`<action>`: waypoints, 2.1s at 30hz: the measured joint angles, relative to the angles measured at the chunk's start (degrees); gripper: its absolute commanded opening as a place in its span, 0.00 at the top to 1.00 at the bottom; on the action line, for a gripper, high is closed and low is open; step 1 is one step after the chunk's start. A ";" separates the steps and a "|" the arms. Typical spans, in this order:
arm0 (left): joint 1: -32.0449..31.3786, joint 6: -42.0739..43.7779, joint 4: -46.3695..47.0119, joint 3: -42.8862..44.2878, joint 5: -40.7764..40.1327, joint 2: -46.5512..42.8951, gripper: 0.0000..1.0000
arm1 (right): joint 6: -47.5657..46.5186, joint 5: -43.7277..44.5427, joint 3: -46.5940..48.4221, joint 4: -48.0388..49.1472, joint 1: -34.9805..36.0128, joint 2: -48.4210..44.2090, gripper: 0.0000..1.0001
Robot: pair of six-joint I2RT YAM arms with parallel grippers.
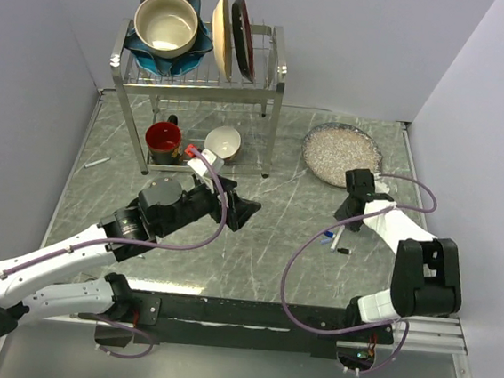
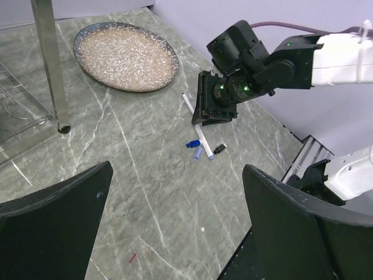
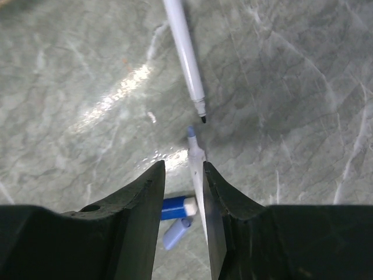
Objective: Insert the pens into the pen caps
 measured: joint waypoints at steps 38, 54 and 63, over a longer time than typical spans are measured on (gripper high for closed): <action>-0.28 -15.04 -11.08 2.69 -1.33 -5.18 0.01 | -4.33 -1.05 0.04 -1.09 -1.11 -1.79 1.00; -0.37 -20.57 -3.76 -2.05 11.02 9.55 0.16 | -1.16 -21.05 -1.51 6.95 17.07 -29.73 1.00; -0.37 -21.07 3.34 0.13 17.29 21.57 0.28 | 5.95 -26.80 -5.97 13.77 19.82 -38.29 1.00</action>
